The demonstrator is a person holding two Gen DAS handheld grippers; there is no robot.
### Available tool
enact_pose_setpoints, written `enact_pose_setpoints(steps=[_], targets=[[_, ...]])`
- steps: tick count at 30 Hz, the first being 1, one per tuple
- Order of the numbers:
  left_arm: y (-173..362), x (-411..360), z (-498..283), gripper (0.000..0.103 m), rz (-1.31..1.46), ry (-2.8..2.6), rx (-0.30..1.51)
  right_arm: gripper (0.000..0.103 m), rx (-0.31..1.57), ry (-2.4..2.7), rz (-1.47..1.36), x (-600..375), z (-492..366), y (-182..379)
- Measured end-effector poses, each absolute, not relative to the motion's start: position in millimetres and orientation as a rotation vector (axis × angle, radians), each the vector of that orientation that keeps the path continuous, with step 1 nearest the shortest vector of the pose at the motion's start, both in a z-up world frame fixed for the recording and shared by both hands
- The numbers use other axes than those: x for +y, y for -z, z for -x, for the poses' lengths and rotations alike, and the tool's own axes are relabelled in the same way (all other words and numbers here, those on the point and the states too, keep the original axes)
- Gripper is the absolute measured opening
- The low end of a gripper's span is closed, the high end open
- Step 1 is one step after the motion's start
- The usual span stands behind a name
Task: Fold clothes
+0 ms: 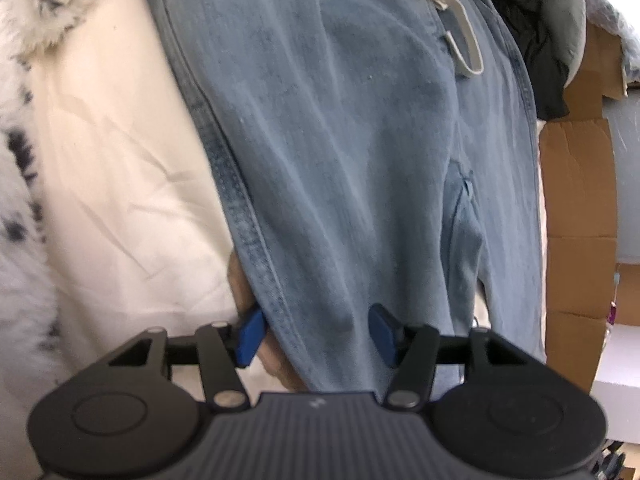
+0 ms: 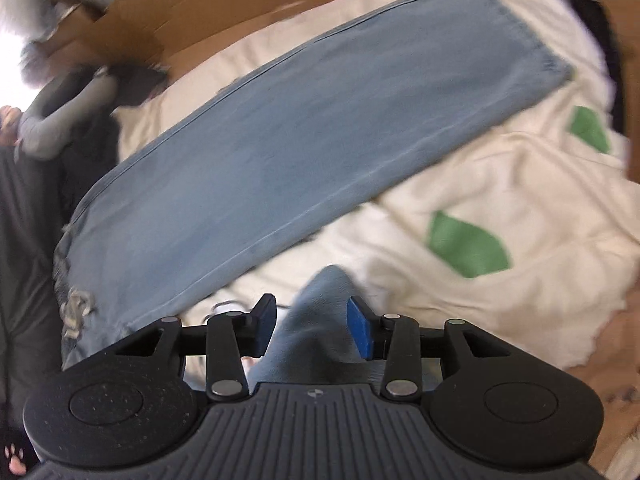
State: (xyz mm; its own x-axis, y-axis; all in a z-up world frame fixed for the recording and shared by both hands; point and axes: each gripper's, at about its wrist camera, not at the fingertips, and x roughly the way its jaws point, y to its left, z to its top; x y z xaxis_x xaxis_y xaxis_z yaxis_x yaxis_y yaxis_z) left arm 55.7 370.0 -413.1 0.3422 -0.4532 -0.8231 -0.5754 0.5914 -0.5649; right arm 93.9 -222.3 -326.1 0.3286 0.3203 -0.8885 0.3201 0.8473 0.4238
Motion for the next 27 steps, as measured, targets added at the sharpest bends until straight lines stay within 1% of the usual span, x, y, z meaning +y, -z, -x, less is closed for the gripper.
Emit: enact_pose_setpoints(steps=[2,3,5,6,8,9,11,12,17,19,21,23,25,27], targets=[[412,369,-56,0.047,1.021,-0.094,1.275,0.046,1.258,0.026,-0.598,-229,-83,324],[412,369,-57,0.045,1.023,-0.090,1.273,0.046,1.265,0.032,-0.591,-231,-77,325],[411,370,-58,0.038,1.024,-0.084,1.269,0.046,1.281,0.056,-0.571,-235,-65,328],[412,370,-60,0.035,1.026,-0.083,1.266,0.046,1.289,0.068,-0.571,-238,-60,330],[414,375,-60,0.026,1.034,-0.083,1.258,0.046,1.314,0.085,-0.562,-240,-50,337],[413,376,-60,0.024,1.039,-0.083,1.254,0.046,1.328,0.090,-0.556,-240,-44,341],[412,377,-62,0.010,1.037,-0.091,1.248,0.046,1.357,0.102,-0.544,-240,-34,350],[411,378,-63,0.008,1.027,-0.099,1.245,0.046,1.372,0.108,-0.538,-240,-29,354],[406,375,-71,0.008,1.025,-0.102,1.217,0.046,1.463,0.125,-0.563,-240,-7,387],[404,372,-74,0.008,1.022,-0.100,1.213,0.046,1.469,0.146,-0.631,-242,-3,403],[413,374,-97,0.008,1.018,-0.097,1.217,0.046,1.458,0.159,-0.692,-245,0,414],[411,360,-107,0.008,1.017,-0.097,1.222,0.046,1.434,0.152,-0.716,-244,0,420],[405,367,-85,0.008,1.017,-0.097,1.223,0.046,1.436,0.153,-0.695,-243,-1,425],[412,366,-87,0.008,1.019,-0.101,1.227,0.046,1.435,0.154,-0.682,-241,-2,428]])
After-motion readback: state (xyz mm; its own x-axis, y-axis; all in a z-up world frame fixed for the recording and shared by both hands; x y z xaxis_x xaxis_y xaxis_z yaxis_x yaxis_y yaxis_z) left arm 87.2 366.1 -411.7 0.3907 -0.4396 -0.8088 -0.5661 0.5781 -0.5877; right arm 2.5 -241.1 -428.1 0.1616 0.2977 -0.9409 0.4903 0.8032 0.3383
